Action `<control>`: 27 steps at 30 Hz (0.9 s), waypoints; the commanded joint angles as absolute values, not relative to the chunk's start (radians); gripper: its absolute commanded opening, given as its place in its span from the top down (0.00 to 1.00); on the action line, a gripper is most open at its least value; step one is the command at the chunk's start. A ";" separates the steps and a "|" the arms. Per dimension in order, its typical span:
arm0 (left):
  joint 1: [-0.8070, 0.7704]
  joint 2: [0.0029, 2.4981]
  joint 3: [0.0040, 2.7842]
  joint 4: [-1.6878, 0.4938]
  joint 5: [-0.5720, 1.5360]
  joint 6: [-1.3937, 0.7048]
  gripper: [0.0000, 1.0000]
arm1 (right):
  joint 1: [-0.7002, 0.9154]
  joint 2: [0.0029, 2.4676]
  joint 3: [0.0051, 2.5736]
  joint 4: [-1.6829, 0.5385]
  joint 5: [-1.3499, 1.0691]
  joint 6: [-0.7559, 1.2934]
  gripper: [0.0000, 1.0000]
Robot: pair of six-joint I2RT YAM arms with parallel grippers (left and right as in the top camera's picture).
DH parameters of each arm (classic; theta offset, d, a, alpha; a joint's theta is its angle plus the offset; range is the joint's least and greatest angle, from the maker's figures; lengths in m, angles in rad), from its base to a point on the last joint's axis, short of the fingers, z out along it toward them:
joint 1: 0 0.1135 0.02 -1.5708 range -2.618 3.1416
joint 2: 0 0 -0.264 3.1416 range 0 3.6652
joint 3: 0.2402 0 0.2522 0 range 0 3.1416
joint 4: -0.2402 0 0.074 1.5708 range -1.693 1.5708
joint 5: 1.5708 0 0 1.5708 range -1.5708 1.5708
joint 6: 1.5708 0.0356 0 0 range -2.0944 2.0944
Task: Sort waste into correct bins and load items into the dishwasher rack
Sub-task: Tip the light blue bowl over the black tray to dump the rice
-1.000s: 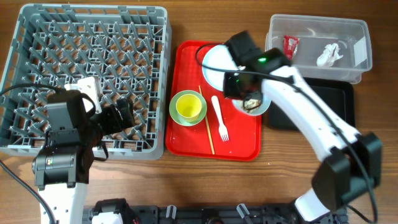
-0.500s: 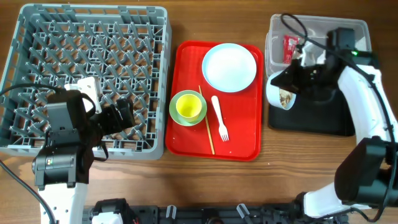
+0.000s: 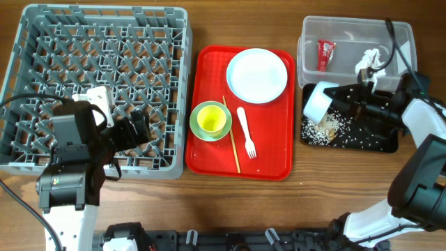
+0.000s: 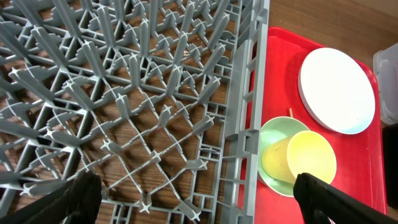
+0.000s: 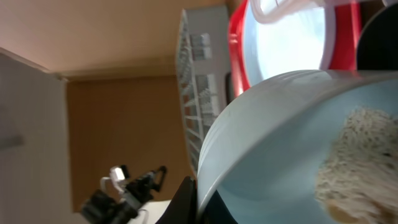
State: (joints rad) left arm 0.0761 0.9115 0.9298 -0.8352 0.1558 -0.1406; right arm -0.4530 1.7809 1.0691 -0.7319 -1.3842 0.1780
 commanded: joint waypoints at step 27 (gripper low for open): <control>0.083 0.910 0.948 -0.835 0.167 -0.146 0.00 | -0.490 1.787 1.065 -0.481 -1.514 0.394 0.96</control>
